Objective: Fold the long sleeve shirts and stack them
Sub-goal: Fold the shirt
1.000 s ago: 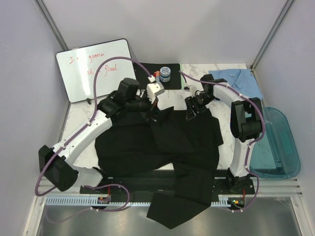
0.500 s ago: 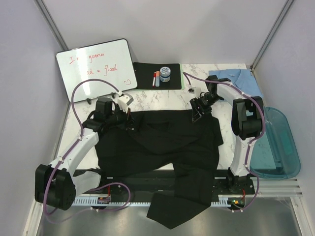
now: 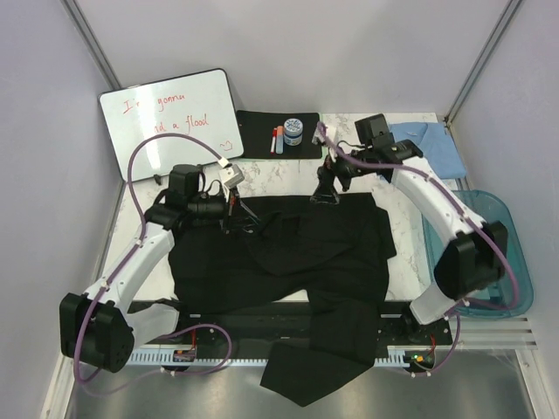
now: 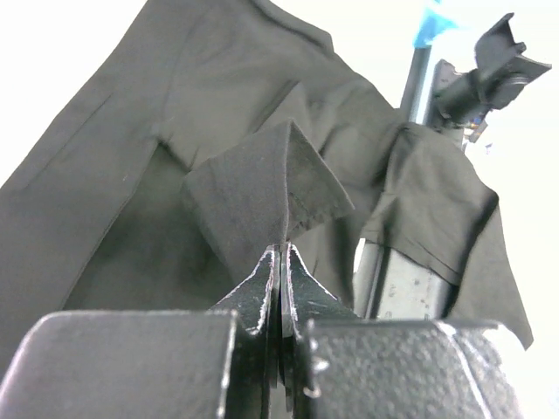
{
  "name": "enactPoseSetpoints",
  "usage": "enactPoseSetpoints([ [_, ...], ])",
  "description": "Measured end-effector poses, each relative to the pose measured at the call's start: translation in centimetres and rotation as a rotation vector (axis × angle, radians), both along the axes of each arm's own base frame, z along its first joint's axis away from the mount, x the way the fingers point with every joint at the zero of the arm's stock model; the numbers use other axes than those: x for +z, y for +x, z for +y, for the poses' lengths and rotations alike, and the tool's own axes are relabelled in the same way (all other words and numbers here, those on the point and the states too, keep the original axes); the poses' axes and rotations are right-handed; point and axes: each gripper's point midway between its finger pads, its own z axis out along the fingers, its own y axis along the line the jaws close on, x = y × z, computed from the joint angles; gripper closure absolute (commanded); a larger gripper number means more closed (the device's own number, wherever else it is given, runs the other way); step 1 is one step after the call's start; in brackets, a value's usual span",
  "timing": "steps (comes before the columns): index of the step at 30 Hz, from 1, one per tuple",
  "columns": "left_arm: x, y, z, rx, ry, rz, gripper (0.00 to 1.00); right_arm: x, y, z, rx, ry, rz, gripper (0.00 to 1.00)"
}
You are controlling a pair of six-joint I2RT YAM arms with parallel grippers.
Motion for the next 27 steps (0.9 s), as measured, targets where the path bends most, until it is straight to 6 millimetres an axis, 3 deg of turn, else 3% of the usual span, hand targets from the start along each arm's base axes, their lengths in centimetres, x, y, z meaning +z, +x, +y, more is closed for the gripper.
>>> enactPoseSetpoints([
  [3, 1.1, -0.4, -0.4, -0.054, -0.015, -0.019, 0.98, 4.3, -3.4, 3.1, 0.173, 0.021, -0.269, 0.05],
  [6, 1.5, -1.0, -0.7, -0.099, -0.025, -0.028, 0.98, 5.7, -6.4, 5.0, 0.315, 0.016, -0.411, 0.04],
  [9, 1.5, -1.7, -0.8, -0.128, -0.028, -0.020, 0.97, 4.4, -7.5, 5.7, 0.406, -0.030, -0.474, 0.04],
  [13, 1.2, -2.3, -1.1, -0.162, -0.029, -0.005, 0.97, 1.1, -9.1, 5.9, 0.506, -0.123, -0.487, 0.11],
  [20, 1.0, -3.7, -2.0, -0.226, -0.024, 0.003, 0.97, 0.4, -9.7, 7.5, 0.574, -0.175, -0.566, 0.18],
  [23, 0.9, -3.8, -2.1, -0.233, -0.022, 0.009, 0.97, -0.1, -10.0, 8.4, 0.594, -0.184, -0.568, 0.29],
  [24, 0.9, -3.8, -2.2, -0.234, -0.021, 0.011, 0.97, -0.2, -10.1, 8.6, 0.600, -0.186, -0.565, 0.41],
  [27, 0.9, -3.6, -2.3, -0.234, -0.020, 0.012, 0.97, 0.0, -10.8, 9.6, 0.617, -0.176, -0.562, 0.56],
])
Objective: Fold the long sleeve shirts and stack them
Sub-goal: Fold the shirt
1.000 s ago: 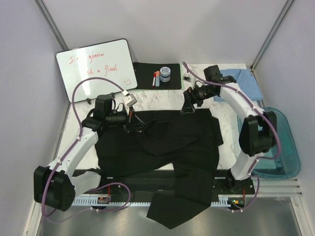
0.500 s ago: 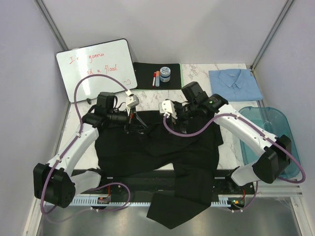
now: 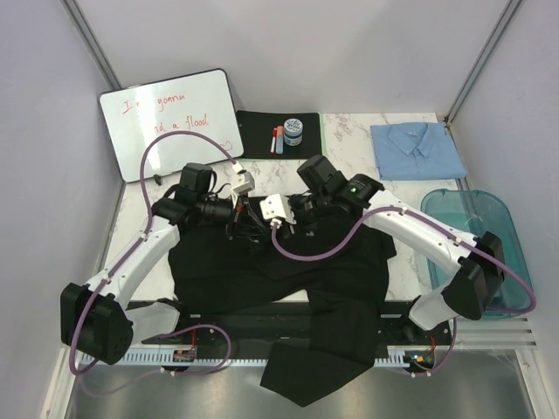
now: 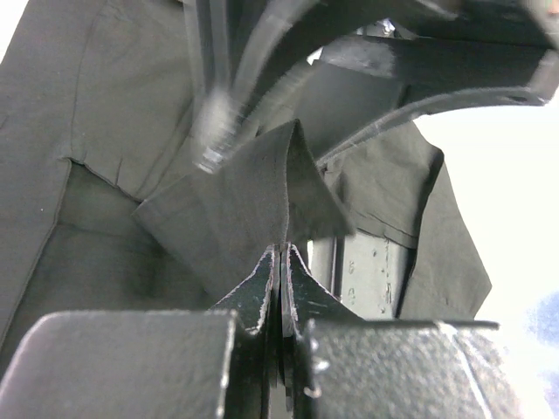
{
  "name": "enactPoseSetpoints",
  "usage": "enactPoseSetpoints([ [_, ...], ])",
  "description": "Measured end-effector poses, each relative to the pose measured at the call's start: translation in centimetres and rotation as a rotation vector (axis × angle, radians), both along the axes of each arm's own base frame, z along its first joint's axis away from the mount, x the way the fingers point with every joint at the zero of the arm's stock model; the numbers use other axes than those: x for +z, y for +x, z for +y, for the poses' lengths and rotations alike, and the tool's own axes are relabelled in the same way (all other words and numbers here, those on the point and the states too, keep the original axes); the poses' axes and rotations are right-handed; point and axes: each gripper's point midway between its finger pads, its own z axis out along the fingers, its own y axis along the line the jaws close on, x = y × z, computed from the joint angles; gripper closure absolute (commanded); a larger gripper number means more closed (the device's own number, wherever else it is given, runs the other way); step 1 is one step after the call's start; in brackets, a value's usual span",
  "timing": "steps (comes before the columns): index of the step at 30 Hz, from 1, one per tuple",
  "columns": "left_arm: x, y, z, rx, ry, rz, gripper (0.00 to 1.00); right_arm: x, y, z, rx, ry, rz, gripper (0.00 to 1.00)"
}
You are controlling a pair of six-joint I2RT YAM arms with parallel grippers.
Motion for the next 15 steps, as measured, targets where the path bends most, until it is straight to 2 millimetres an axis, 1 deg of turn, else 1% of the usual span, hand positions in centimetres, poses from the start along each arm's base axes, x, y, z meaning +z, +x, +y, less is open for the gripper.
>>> enactPoseSetpoints([
  [2, 0.0, 0.2, 0.0, 0.004, 0.003, -0.003, 0.98, 0.4, -0.5, 0.5, 0.007, 0.007, 0.005, 0.58],
  [3, 0.0, 0.2, 0.0, 0.006, 0.005, -0.003, 0.97, 0.6, -0.6, 0.7, 0.008, 0.011, 0.008, 0.68],
  [4, 0.0, 0.3, 0.0, 0.008, 0.007, -0.004, 0.94, 0.7, -0.8, 0.9, 0.010, 0.014, 0.009, 0.76],
  [5, -0.1, 0.3, 0.0, 0.010, 0.008, -0.005, 0.88, 0.8, -0.9, 1.0, 0.011, 0.016, 0.010, 0.85],
  [6, -0.1, 0.3, 0.0, 0.011, 0.010, -0.006, 0.80, 0.8, -1.0, 1.1, 0.008, 0.016, 0.014, 0.99],
  [8, -0.1, 0.4, 0.1, 0.013, 0.012, -0.010, 0.74, 0.8, -0.9, 1.0, -0.004, 0.011, 0.017, 1.00],
  [9, -0.2, 0.5, 0.2, 0.020, 0.019, -0.021, 0.67, 0.7, -0.8, 0.8, -0.017, 0.005, 0.021, 1.00],
  [12, -0.6, 0.7, 1.0, 0.030, 0.074, -0.093, 0.66, 0.5, -0.6, 0.5, -0.043, -0.008, 0.023, 1.00],
  [14, -1.1, 1.8, 2.4, 0.054, 0.157, -0.203, 0.63, 0.5, -0.4, 0.2, -0.062, -0.015, 0.023, 1.00],
  [15, -1.5, 2.6, 3.4, 0.071, 0.206, -0.252, 0.59, 0.6, -0.4, 0.0, -0.070, -0.014, 0.025, 1.00],
])
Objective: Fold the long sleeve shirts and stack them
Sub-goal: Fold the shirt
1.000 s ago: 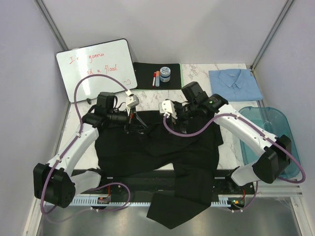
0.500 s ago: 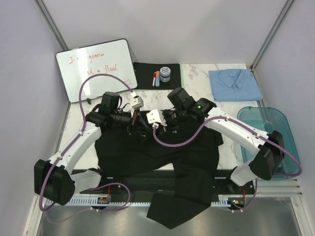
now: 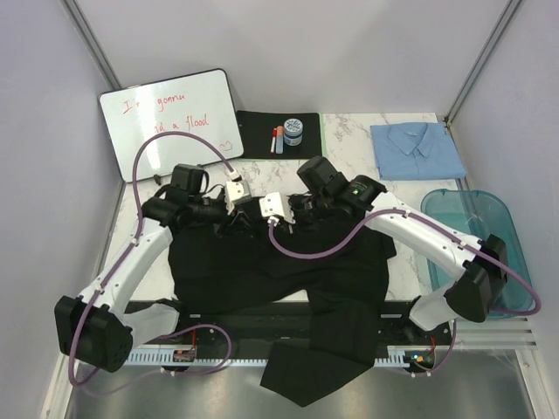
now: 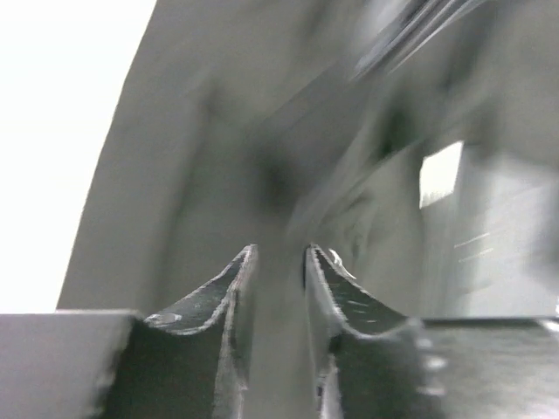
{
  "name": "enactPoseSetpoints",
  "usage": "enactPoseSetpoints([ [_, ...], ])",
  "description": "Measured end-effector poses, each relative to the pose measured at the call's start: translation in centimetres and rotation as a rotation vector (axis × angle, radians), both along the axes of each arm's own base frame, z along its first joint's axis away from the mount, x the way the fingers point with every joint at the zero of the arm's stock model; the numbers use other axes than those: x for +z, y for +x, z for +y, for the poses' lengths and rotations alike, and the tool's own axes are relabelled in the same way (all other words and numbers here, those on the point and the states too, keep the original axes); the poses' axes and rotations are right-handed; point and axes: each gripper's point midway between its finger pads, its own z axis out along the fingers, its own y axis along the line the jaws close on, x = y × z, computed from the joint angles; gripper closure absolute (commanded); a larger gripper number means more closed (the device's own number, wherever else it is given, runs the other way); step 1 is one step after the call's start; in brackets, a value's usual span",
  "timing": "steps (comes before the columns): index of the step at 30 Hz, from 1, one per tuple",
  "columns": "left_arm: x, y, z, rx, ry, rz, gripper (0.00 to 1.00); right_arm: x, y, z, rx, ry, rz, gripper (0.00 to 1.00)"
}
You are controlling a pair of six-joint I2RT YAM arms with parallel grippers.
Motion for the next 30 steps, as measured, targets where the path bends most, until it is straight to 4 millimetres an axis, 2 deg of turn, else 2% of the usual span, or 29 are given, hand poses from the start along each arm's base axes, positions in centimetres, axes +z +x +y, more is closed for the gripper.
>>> enactPoseSetpoints([
  [3, -2.3, 3.2, 4.3, 0.075, 0.175, -0.117, 0.39, 0.4, 0.2, -1.0, -0.040, 0.004, 0.012, 1.00],
  [5, -4.5, 5.1, 7.8, 0.114, 0.290, -0.139, 0.33, 0.8, 0.9, -1.7, -0.078, 0.014, 0.018, 1.00],
  [8, -8.1, 7.0, 11.9, 0.126, 0.446, -0.120, 0.33, 1.7, 1.9, -3.0, -0.143, 0.036, 0.022, 1.00],
  [10, -10.1, 7.6, 13.4, 0.096, 0.524, -0.109, 0.34, 2.1, 2.5, -3.7, -0.174, 0.043, 0.023, 1.00],
  [14, -12.0, 8.9, 15.1, 0.044, 0.631, -0.150, 0.40, 2.6, 2.8, -4.6, -0.213, 0.052, 0.031, 1.00],
  [19, -14.1, 10.3, 16.4, -0.004, 0.721, -0.174, 0.39, 2.8, 3.0, -5.2, -0.236, 0.052, 0.045, 1.00],
  [22, -14.9, 10.5, 17.0, -0.026, 0.755, -0.172, 0.39, 3.0, 3.2, -5.3, -0.245, 0.054, 0.045, 1.00],
  [28, -15.7, 11.4, 18.3, -0.023, 0.805, -0.186, 0.53, 3.0, 3.3, -5.6, -0.252, 0.050, 0.050, 1.00],
  [30, -15.8, 11.7, 18.8, -0.018, 0.819, -0.192, 0.61, 2.9, 3.2, -5.7, -0.253, 0.048, 0.052, 1.00],
])
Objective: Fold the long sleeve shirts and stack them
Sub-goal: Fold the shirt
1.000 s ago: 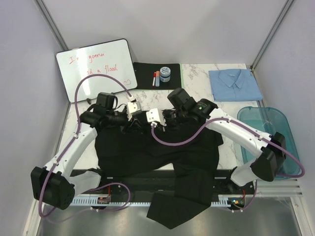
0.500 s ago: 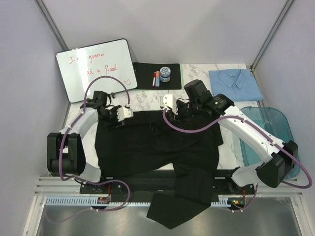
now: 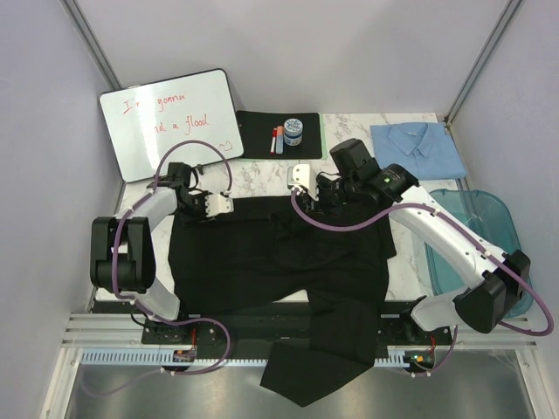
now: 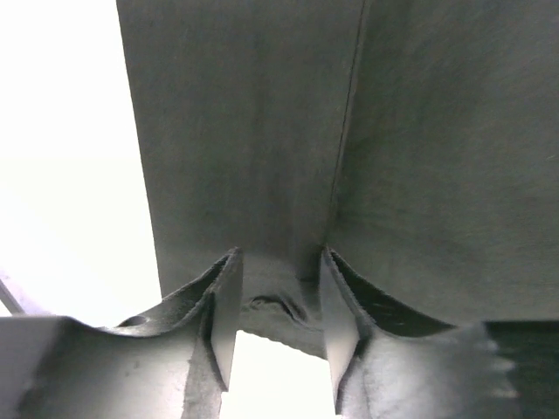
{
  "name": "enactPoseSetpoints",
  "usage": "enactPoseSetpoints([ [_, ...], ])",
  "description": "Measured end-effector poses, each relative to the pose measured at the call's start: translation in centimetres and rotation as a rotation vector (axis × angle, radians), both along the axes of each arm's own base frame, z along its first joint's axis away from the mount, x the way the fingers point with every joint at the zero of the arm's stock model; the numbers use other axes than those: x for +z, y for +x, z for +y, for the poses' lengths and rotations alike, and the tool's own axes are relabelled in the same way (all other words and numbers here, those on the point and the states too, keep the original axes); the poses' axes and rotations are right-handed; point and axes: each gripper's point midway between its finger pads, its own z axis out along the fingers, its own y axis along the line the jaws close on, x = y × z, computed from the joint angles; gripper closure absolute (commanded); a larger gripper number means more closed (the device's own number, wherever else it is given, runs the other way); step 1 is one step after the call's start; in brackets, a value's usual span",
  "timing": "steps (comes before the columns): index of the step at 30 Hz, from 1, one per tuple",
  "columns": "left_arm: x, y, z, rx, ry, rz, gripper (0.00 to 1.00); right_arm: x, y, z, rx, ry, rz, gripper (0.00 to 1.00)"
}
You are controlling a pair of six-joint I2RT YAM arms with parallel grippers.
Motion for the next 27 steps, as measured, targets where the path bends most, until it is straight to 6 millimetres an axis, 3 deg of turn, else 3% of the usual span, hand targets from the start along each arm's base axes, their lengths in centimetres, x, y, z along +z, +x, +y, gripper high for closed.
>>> enactPoseSetpoints([
  [8, 0.0, 0.4, 0.6, -0.029, 0.033, -0.017, 0.90, 0.6, -0.3, -0.2, 0.000, 0.003, -0.004, 1.00],
  [12, 0.3, -0.3, 0.6, -0.050, 0.039, -0.019, 0.98, 1.3, -0.6, -0.5, -0.001, 0.011, -0.012, 1.00],
  [19, 2.6, -1.4, 0.6, -0.080, 0.046, -0.069, 0.98, 3.7, -1.1, -0.6, 0.007, 0.039, -0.035, 1.00],
  [23, 2.7, -1.6, 0.7, -0.098, 0.051, -0.073, 0.97, 4.2, -1.4, -0.6, 0.014, 0.048, -0.036, 1.00],
  [25, 2.2, -2.1, 0.7, -0.107, 0.054, -0.058, 0.93, 4.2, -1.5, -0.6, 0.019, 0.048, -0.032, 1.00],
  [27, 1.5, -2.5, 0.7, -0.114, 0.055, -0.035, 0.80, 4.2, -1.6, -0.6, 0.022, 0.047, -0.028, 1.00],
])
